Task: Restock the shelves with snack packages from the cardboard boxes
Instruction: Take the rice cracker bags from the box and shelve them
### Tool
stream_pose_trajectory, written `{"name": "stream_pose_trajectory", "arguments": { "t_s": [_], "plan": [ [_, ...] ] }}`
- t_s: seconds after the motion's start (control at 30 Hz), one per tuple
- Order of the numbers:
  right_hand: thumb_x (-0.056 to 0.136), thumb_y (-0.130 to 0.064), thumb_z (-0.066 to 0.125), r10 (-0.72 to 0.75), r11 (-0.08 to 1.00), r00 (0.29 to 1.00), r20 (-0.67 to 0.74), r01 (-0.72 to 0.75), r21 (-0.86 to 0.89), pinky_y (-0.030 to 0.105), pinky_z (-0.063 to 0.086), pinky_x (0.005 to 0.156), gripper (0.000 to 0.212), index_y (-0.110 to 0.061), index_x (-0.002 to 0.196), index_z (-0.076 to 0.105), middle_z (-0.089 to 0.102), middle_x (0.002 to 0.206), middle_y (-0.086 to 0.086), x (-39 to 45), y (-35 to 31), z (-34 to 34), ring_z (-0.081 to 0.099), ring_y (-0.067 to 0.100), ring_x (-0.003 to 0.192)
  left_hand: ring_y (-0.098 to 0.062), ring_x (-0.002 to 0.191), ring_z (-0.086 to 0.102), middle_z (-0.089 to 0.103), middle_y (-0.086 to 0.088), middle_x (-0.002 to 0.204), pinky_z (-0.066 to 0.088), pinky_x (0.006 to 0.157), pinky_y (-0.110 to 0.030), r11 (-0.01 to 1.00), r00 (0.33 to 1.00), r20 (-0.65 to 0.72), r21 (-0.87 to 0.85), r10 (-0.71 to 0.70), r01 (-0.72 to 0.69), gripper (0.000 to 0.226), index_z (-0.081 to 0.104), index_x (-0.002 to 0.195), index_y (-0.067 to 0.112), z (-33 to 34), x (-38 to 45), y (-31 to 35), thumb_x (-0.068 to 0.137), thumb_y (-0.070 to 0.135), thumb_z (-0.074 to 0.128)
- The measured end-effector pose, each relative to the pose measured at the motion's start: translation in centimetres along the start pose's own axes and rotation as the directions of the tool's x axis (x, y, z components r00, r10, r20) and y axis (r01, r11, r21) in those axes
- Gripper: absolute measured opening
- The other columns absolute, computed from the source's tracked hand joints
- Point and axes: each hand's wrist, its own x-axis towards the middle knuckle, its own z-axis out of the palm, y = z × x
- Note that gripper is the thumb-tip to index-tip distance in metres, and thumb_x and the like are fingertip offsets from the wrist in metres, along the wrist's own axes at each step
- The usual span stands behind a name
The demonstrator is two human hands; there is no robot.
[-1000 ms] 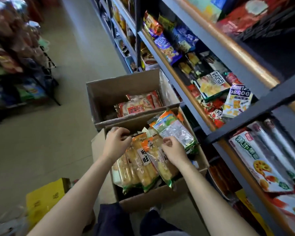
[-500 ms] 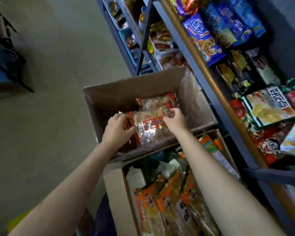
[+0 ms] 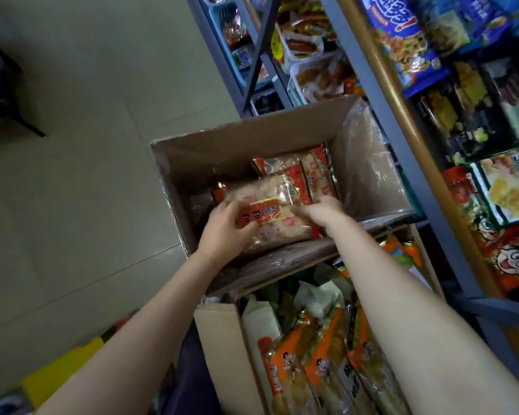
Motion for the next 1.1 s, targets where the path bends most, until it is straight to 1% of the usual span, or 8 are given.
{"name": "stream_pose_trajectory", "arguments": {
  "t_s": [0.13, 0.3, 0.4, 0.5, 0.7, 0.93, 1.03, 1.1],
  "plan": [
    [0.091, -0.025, 0.072, -0.229, 0.971, 0.972, 0.044, 0.225, 0.081, 0.033, 0.053, 0.088, 0.032, -0.022, 0.122, 0.062, 0.067, 0.114, -0.002, -3.4, -1.6, 0.1, 0.063, 0.018, 0.106, -0.02, 0.117, 0.052, 0.058, -0.005, 0.12, 0.038, 0.1, -0.029, 1.0, 1.0, -0.011, 0.002, 0.015, -0.015, 0.036, 0.065, 0.123, 0.017, 0.3, -0.6, 1.1, 0.09, 0.03, 0.071],
    [0.092, -0.024, 0.069, -0.36, 0.83, 0.893, -0.27, 0.438, 0.345, 0.031, 0.056, 0.079, 0.009, -0.027, 0.1, 0.068, 0.072, 0.099, -0.008, -10.4, -1.2, -3.5, 0.068, 0.015, 0.095, -0.012, 0.073, 0.052, 0.059, 0.0, 0.076, 0.041, 0.068, -0.031, 0.995, 0.993, -0.119, -0.093, 0.011, -0.022, 0.033, 0.059, 0.073, 0.014, 0.4, -3.5, 4.9, 0.091, 0.039, 0.07],
    [0.09, -0.029, 0.071, -0.317, 0.563, 0.866, -0.387, 0.5, 0.658, 0.044, 0.056, 0.094, 0.011, -0.032, 0.101, 0.07, 0.075, 0.106, -0.005, -16.5, 2.2, -7.2, 0.071, 0.018, 0.103, -0.014, 0.075, 0.062, 0.071, -0.01, 0.085, 0.05, 0.076, -0.036, 0.931, 0.998, -0.04, -0.364, -0.054, 0.036, 0.047, 0.068, 0.088, 0.006, 1.2, -7.1, 9.4, 0.089, 0.054, 0.068],
    [0.095, -0.018, 0.061, -0.358, 0.199, 0.852, -0.381, 0.469, 0.861, 0.035, 0.057, 0.086, 0.026, -0.014, 0.121, 0.063, 0.074, 0.111, 0.005, -23.6, 7.7, -10.7, 0.071, 0.02, 0.103, -0.016, 0.1, 0.072, 0.073, -0.006, 0.116, 0.056, 0.088, -0.034, 0.738, 0.989, 0.095, -0.675, 0.109, -0.016, 0.047, 0.062, 0.117, 0.017, 3.3, -12.8, 15.1, 0.086, 0.051, 0.07],
    [0.085, -0.019, 0.064, -0.51, 0.168, 0.806, -0.3, 0.436, 0.884, 0.037, 0.053, 0.097, 0.026, -0.021, 0.106, 0.079, 0.073, 0.116, 0.006, -36.9, 23.7, -13.4, 0.068, 0.02, 0.11, -0.027, 0.116, 0.067, 0.069, -0.011, 0.127, 0.056, 0.093, -0.04, 0.506, 0.899, 0.026, -0.833, 0.438, -0.223, 0.048, 0.057, 0.134, 0.012, 11.1, -27.9, 23.3, 0.089, 0.027, 0.067],
    [0.08, -0.039, 0.072, -0.149, -0.075, 0.791, -0.594, 0.59, 0.804, 0.039, 0.056, 0.084, 0.034, -0.018, 0.108, 0.072, 0.074, 0.106, 0.007, -48.7, 44.5, -19.3, 0.07, 0.02, 0.094, -0.032, 0.105, 0.071, 0.071, -0.02, 0.122, 0.058, 0.086, -0.042, 0.644, 0.786, 0.297, -0.748, 0.543, -0.163, 0.054, 0.057, 0.134, -0.002, 22.0, -43.7, 28.2, 0.086, 0.022, 0.064],
    [0.081, -0.036, 0.068, -0.061, -0.014, 0.727, -0.684, 0.684, 0.729, 0.029, 0.058, 0.073, 0.021, -0.024, 0.093, 0.08, 0.076, 0.097, 0.002, -55.1, 52.1, -21.5, 0.072, 0.015, 0.085, -0.029, 0.095, 0.074, 0.074, -0.017, 0.112, 0.06, 0.079, -0.038, 0.683, 0.677, 0.431, -0.716, 0.596, -0.146, 0.042, 0.063, 0.125, 0.0, 26.6, -49.8, 30.9, 0.087, 0.015, 0.067],
    [0.066, -0.051, 0.084, -0.04, 0.097, 0.714, -0.699, 0.699, 0.709, 0.033, 0.058, 0.08, 0.053, -0.019, 0.109, 0.074, 0.075, 0.108, 0.007, -58.9, 56.5, -22.2, 0.072, 0.02, 0.097, -0.031, 0.099, 0.073, 0.074, -0.017, 0.114, 0.061, 0.08, -0.04, 0.717, 0.603, 0.513, -0.68, 0.612, -0.149, 0.039, 0.065, 0.122, 0.007, 29.4, -53.4, 32.5, 0.084, 0.015, 0.07]
  ]
}}
